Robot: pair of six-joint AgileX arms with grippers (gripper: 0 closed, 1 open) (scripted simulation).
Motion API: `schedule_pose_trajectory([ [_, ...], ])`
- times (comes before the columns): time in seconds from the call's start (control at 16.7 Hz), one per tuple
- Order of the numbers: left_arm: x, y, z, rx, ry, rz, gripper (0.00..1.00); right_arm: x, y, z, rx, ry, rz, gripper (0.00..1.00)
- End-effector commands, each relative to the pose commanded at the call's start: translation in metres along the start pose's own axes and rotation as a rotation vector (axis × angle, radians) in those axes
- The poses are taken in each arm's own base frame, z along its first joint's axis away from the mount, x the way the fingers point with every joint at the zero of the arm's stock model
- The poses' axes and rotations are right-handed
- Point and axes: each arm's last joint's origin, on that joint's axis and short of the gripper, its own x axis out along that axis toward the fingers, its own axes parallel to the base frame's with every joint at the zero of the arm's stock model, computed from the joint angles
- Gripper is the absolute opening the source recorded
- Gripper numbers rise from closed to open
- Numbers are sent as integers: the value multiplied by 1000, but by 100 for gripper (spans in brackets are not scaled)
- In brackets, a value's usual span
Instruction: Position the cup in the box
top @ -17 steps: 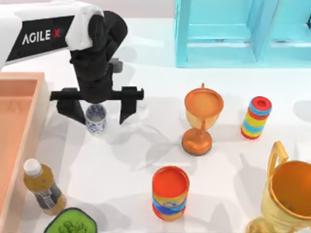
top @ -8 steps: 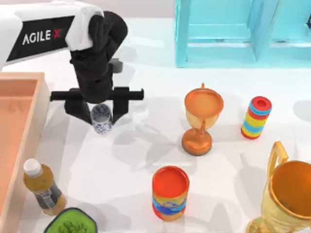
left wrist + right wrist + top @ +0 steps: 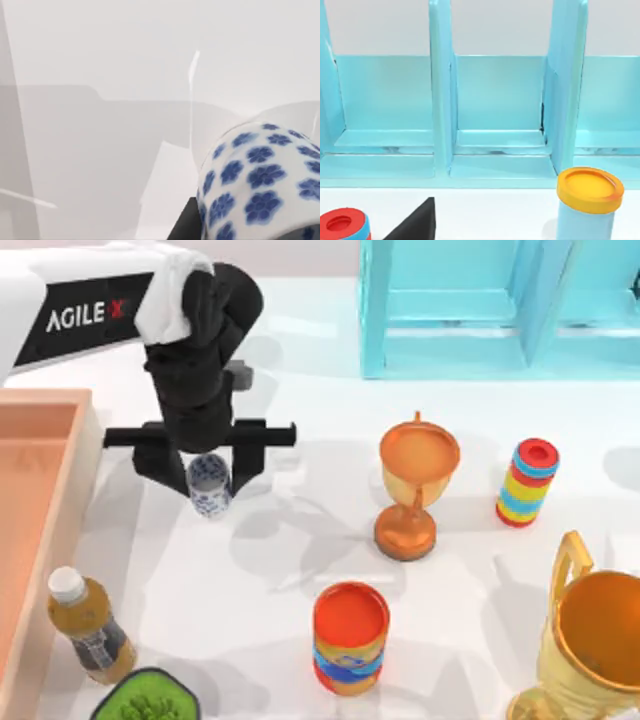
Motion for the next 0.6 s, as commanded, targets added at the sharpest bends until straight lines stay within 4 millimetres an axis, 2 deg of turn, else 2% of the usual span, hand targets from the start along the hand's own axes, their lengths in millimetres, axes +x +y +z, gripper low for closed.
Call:
schedule_pose_trajectory([
  [0.12, -4, 2, 1, 8, -7, -8, 0, 0, 0, 0, 0, 0, 0, 100],
  [0.3, -29, 18, 4, 65, -51, -49, 0, 0, 0, 0, 0, 0, 0, 100],
  [0.42, -52, 39, 5, 113, -87, -72, 0, 0, 0, 0, 0, 0, 0, 100],
  [0.6, -86, 95, 1, 146, -116, -75, 0, 0, 0, 0, 0, 0, 0, 100],
])
